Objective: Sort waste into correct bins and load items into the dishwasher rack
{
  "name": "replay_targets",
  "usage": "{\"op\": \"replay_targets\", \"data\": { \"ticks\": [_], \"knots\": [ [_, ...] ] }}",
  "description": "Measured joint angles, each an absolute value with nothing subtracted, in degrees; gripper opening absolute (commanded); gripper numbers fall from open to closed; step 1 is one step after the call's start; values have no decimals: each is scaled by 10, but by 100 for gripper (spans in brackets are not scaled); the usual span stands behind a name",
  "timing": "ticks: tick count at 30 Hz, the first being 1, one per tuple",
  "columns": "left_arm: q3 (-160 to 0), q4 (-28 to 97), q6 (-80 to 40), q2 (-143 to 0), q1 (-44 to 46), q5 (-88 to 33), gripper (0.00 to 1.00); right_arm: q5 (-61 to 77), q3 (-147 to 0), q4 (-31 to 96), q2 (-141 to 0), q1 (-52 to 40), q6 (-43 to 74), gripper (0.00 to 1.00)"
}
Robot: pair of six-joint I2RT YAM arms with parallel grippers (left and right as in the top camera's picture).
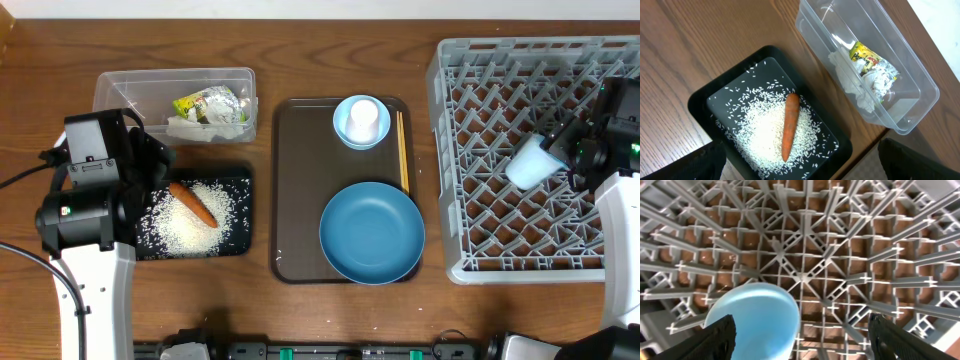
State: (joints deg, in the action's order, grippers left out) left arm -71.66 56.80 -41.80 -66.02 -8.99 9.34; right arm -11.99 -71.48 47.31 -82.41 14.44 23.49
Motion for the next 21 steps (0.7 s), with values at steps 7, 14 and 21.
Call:
{"op": "replay_targets", "data": {
  "ticks": [7, 14, 21],
  "knots": [
    [-717, 568, -418, -660, -90, 93, 99, -58, -715, 473, -823, 136, 232, 78],
    [-717, 568, -418, -660, -90, 93, 99, -38, -715, 472, -823, 63, 230, 78],
    [-717, 568, -418, -660, -90, 93, 99, -76, -715, 466, -823, 19, 229, 77]
  ]
}}
